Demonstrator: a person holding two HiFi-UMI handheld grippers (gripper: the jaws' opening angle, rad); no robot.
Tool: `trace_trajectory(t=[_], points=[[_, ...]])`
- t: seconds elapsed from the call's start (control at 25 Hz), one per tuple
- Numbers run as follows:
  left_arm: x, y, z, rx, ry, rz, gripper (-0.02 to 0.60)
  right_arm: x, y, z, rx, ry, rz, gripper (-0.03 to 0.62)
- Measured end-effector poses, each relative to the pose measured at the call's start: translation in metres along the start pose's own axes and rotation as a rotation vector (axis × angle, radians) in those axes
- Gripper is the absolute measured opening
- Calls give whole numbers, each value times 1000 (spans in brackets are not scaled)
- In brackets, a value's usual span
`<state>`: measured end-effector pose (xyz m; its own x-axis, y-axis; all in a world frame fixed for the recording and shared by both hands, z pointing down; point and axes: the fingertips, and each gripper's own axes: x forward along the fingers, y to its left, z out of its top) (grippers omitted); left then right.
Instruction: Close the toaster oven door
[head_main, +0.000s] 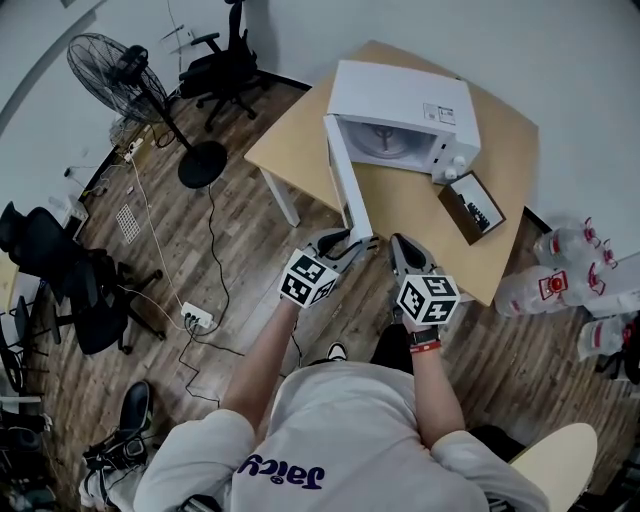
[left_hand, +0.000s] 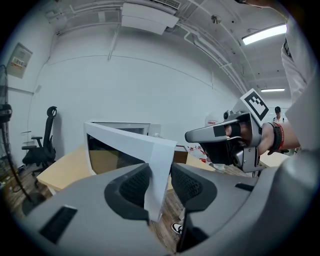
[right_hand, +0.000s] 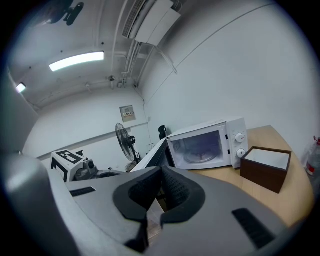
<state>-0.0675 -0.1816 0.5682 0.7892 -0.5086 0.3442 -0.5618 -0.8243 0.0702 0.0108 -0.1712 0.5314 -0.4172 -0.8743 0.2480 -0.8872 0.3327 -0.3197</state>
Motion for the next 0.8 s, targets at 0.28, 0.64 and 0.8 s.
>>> trace_trajectory(t=[0.28, 0.64, 0.8], points=[[16, -7, 6, -11, 3, 15, 153, 0, -14, 8, 10, -7, -6, 15], [35, -12, 11, -16, 2, 31, 150, -3, -34, 6, 28, -7, -29, 14], [42, -16, 15, -21, -3, 47, 150, -6, -44, 11, 35, -15, -43, 15]])
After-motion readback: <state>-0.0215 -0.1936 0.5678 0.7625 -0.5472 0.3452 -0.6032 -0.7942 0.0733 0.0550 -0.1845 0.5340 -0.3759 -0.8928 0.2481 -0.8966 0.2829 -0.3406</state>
